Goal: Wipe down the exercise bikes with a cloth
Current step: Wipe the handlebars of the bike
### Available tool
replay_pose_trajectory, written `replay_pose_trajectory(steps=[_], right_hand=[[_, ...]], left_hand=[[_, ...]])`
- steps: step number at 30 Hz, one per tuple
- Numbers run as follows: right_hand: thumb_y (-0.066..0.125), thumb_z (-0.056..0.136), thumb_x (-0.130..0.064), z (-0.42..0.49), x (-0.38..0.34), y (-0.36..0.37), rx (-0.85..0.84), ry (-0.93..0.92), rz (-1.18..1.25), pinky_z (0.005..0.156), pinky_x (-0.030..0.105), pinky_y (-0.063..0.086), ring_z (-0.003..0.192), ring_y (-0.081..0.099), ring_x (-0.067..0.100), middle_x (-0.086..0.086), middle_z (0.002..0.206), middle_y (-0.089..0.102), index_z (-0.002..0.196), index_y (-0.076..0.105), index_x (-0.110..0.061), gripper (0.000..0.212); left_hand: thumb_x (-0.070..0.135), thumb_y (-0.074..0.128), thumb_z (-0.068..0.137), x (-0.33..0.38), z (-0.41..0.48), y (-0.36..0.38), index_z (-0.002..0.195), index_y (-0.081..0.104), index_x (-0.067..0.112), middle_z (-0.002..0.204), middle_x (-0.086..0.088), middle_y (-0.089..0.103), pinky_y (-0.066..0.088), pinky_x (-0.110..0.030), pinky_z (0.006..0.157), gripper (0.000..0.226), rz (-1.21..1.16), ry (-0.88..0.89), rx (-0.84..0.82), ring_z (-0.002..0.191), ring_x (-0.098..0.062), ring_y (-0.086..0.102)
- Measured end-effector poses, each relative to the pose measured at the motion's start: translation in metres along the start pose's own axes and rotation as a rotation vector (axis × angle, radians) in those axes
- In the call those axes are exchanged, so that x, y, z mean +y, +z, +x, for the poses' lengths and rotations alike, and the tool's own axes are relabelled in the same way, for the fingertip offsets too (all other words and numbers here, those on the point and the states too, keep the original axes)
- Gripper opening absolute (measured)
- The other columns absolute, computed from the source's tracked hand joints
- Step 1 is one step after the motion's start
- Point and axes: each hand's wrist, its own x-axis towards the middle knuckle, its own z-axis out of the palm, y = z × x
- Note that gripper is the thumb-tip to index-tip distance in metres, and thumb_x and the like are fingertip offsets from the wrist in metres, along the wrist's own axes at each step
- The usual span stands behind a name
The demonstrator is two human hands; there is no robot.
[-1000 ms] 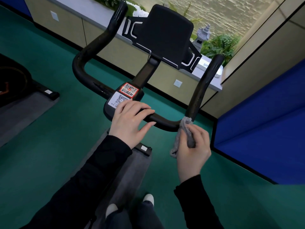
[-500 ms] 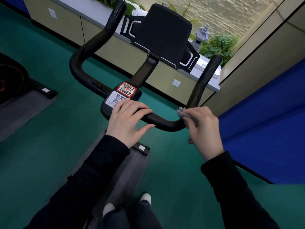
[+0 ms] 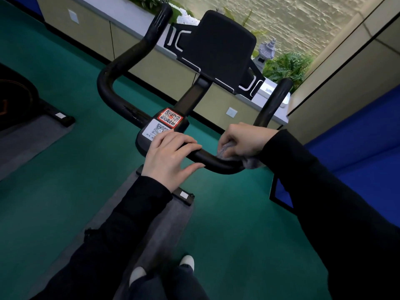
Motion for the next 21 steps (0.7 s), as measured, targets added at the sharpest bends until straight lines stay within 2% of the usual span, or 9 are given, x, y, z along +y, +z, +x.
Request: replay_pose_trajectory(steps=[2,3,5,7,9,11,15,18,21], right_hand=[[0.064,0.081,-0.004,0.003,-0.003,-0.002,-0.016,0.002,-0.085,0.041,0.018,0.048,0.040,0.058,0.008,-0.001,0.057,0.062,0.070,0.066,-0.018,0.018],[0.064,0.082,-0.003,0.004,-0.005,-0.003,-0.015,0.000,-0.121,0.039,0.017,0.046,0.037,0.056,0.004,-0.005,0.054,0.059,0.069,0.064,-0.019,0.020],[0.065,0.081,-0.006,0.004,-0.003,-0.003,-0.024,-0.012,-0.111,0.054,0.031,0.058,0.056,0.067,0.015,-0.003,0.061,0.063,0.071,0.066,-0.020,0.017],[0.067,0.081,-0.008,0.002,0.003,-0.002,-0.036,-0.029,-0.040,0.069,0.047,0.059,0.073,0.070,0.032,0.007,0.072,0.071,0.076,0.071,-0.017,0.011],[0.068,0.082,-0.011,0.001,0.012,-0.002,-0.005,-0.042,-0.008,0.070,0.049,0.059,0.073,0.070,0.033,0.010,0.077,0.073,0.083,0.073,-0.016,0.008],[0.066,0.084,-0.012,-0.003,0.020,0.001,0.104,-0.067,-0.029,0.067,0.042,0.059,0.069,0.071,0.027,0.004,0.076,0.073,0.085,0.073,-0.015,0.008],[0.064,0.087,-0.011,-0.017,0.027,0.022,0.420,-0.179,-0.071,0.084,0.028,0.050,0.089,0.065,0.016,0.003,0.093,0.071,0.094,0.075,-0.012,0.013],[0.065,0.086,-0.008,-0.026,0.028,0.041,0.537,-0.248,0.014,0.080,0.023,0.045,0.087,0.061,0.017,0.002,0.088,0.070,0.093,0.075,-0.010,0.012],[0.064,0.088,-0.006,-0.024,0.036,0.049,0.780,-0.186,0.096,0.078,0.015,0.036,0.088,0.056,0.018,0.004,0.087,0.068,0.095,0.073,-0.006,0.013]], left_hand=[[0.044,0.072,0.076,-0.001,0.000,-0.001,0.098,0.071,0.019,0.100,0.006,0.066,0.027,-0.028,0.103,0.034,0.001,0.002,0.002,0.099,-0.015,0.059],[0.044,0.072,0.076,-0.001,0.000,-0.001,0.098,0.071,0.019,0.100,0.006,0.066,0.027,-0.028,0.103,0.034,0.001,0.003,0.002,0.099,-0.015,0.059],[0.044,0.071,0.077,-0.001,-0.001,-0.001,0.099,0.071,0.018,0.100,0.006,0.066,0.027,-0.028,0.103,0.034,0.002,0.006,0.004,0.099,-0.015,0.059],[0.044,0.071,0.077,-0.002,-0.001,-0.001,0.099,0.071,0.018,0.100,0.006,0.066,0.027,-0.028,0.103,0.034,0.005,0.012,0.003,0.099,-0.016,0.059],[0.044,0.071,0.078,-0.002,-0.001,0.000,0.099,0.070,0.018,0.100,0.006,0.066,0.028,-0.029,0.104,0.034,0.004,0.015,0.006,0.099,-0.016,0.060],[0.045,0.070,0.078,-0.003,-0.001,0.000,0.099,0.070,0.019,0.100,0.006,0.066,0.028,-0.029,0.104,0.033,0.003,0.013,0.007,0.099,-0.015,0.060],[0.045,0.069,0.078,-0.003,-0.001,0.001,0.099,0.070,0.020,0.101,0.007,0.065,0.028,-0.029,0.104,0.033,0.004,0.002,0.001,0.101,-0.013,0.057],[0.045,0.069,0.078,-0.002,-0.001,0.002,0.100,0.070,0.020,0.102,0.007,0.065,0.027,-0.029,0.104,0.033,0.005,-0.001,-0.012,0.102,-0.013,0.056],[0.045,0.069,0.079,-0.001,-0.001,0.000,0.099,0.070,0.019,0.102,0.007,0.066,0.028,-0.029,0.103,0.033,0.001,-0.007,-0.018,0.101,-0.015,0.058]])
